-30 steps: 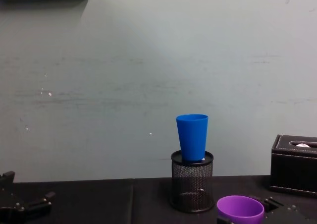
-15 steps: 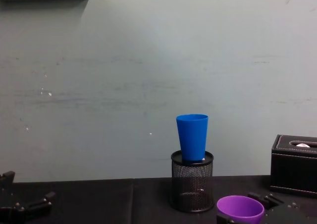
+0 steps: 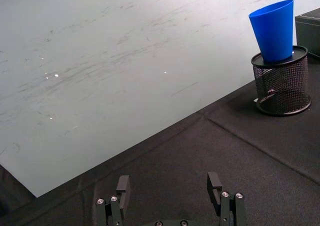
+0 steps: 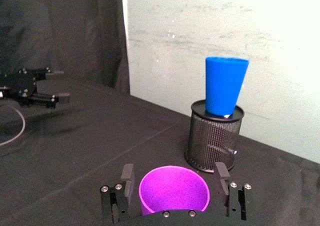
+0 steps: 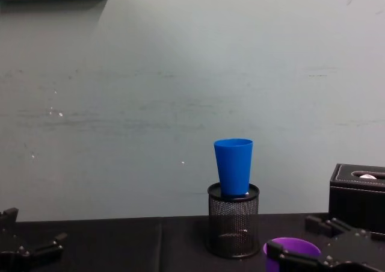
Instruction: Pick up one cup with a gripper and tap it against the other cup.
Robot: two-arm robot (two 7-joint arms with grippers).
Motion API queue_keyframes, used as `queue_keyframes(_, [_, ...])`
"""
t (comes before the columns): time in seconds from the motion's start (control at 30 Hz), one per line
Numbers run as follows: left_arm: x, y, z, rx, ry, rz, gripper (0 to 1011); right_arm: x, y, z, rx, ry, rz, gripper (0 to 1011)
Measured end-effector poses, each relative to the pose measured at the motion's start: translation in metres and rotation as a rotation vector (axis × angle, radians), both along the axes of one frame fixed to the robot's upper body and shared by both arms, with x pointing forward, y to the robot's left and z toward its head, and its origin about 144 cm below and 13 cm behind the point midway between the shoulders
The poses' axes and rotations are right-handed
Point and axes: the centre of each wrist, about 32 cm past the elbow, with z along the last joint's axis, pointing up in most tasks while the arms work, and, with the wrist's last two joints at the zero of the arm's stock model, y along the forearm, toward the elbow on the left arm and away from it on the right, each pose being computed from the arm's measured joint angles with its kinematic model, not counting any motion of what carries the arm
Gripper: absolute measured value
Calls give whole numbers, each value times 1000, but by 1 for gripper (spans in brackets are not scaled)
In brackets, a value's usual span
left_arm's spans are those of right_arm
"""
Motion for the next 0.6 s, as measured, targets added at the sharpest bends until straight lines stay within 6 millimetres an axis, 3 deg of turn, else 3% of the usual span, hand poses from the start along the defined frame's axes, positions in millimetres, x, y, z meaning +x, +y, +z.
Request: queue_keyframes(0.6, [0, 0, 0, 0, 0, 0, 1011, -2, -2, -1, 93, -82, -5, 1004])
